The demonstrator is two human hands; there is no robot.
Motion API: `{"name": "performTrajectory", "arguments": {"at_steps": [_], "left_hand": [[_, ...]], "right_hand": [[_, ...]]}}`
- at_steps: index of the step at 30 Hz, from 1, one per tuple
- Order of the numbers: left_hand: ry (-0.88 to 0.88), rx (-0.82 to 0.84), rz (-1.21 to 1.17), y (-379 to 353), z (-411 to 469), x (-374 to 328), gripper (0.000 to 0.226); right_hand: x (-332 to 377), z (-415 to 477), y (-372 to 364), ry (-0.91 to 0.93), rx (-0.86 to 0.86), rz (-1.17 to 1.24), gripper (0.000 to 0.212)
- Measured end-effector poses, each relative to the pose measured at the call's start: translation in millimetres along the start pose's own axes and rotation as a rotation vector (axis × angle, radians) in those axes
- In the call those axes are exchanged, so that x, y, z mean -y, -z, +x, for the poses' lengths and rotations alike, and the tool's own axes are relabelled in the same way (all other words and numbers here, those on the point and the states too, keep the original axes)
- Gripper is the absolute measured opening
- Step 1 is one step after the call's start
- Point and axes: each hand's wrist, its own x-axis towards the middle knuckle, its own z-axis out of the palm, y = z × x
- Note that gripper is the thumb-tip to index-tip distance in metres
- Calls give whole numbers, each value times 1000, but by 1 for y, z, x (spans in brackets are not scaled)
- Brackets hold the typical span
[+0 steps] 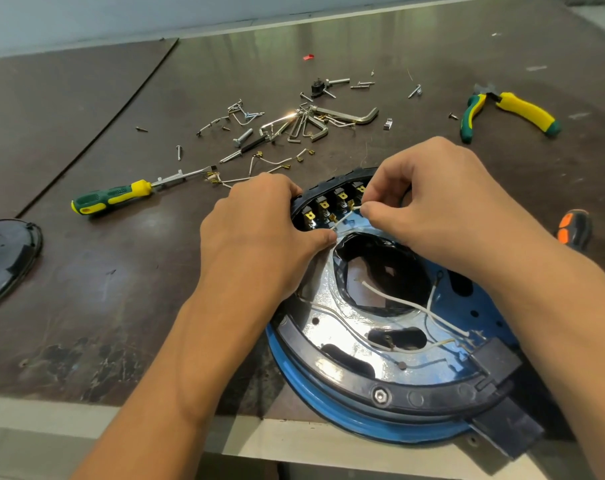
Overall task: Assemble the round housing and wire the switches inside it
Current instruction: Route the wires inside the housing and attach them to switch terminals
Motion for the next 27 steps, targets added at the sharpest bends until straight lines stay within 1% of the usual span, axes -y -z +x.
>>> {"name": "performTrajectory", "arguments": {"at_steps": [7, 13, 16, 19, 27], "left_hand": [[-23, -9, 16, 1, -2, -2, 54], [-35, 66, 11, 5, 0, 0, 58], [-42, 79, 3, 7, 1, 0, 51], [-54, 55, 12, 6, 0, -1, 44], [-60, 33, 17, 4, 2, 0, 37]], "right_hand": [[-1, 1, -1, 13, 27, 29, 23], [-2, 0, -3, -30, 37, -1, 20], [-2, 0, -3, -25, 47, 8, 21], [-2, 0, -3, -30, 48, 5, 18], [-1, -1, -2, -28, 67, 26, 18]]}}
